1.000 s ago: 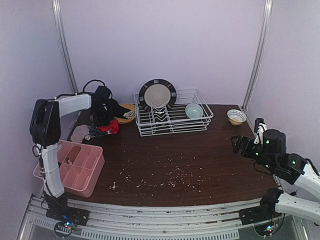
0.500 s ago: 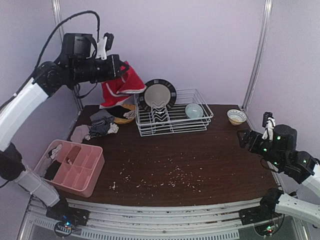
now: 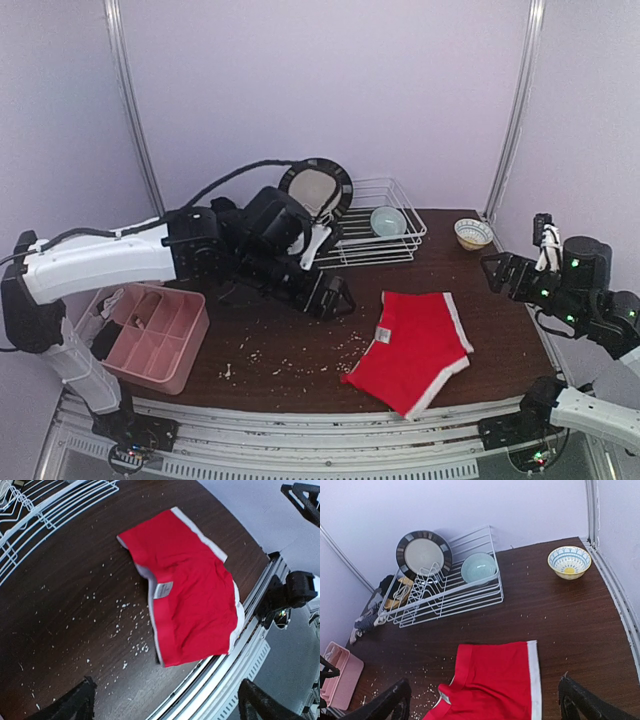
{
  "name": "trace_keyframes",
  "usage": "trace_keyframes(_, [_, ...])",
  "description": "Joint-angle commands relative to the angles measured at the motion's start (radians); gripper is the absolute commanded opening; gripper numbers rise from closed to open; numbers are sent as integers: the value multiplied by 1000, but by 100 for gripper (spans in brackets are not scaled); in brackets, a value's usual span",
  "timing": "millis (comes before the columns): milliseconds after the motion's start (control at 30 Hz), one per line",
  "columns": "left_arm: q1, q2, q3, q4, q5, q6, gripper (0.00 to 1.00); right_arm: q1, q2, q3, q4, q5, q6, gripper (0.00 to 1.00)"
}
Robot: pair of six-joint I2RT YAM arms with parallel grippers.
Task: Roll the underwear
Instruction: Place the underwear at the corner of the board, then move the underwear to the center of the board.
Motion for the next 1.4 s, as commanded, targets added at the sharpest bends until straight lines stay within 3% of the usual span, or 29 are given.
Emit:
trace_keyframes(0, [-11, -151, -110, 62, -101, -33, 98, -2, 60, -23, -45, -164, -23, 96])
trace_keyframes(133, [-11, -272, -358, 139, -222, -88, 97, 59, 154, -55, 31, -324, -2, 87])
trace_keyframes(300, [-12, -359, -603, 235, -249, -199, 94, 494, 416, 26, 9, -20, -35, 85])
trace_keyframes(467, [-11, -463, -735, 277, -286, -268, 91, 715, 814, 192, -2, 96, -13, 81])
trace_keyframes(667, [-11, -533, -781, 249, -304, -277, 90, 749, 1082, 312, 14, 75, 13, 71])
trace_keyframes(800, [-12, -537, -804, 252, -297, -285, 90, 749, 1194, 348, 18, 65, 49, 65])
trace_keyframes(1000, [-12, -505, -815, 263, -259, -295, 89, 748, 1308, 375, 23, -6, 105, 48])
trace_keyframes(1233, [-11, -482, -842, 308, -230, -305, 88, 774, 1264, 340, 20, -10, 142, 58])
trace_keyframes(1367, [-11, -462, -842, 324, -222, -303, 88, 781, 1283, 321, -14, 12, 164, 54])
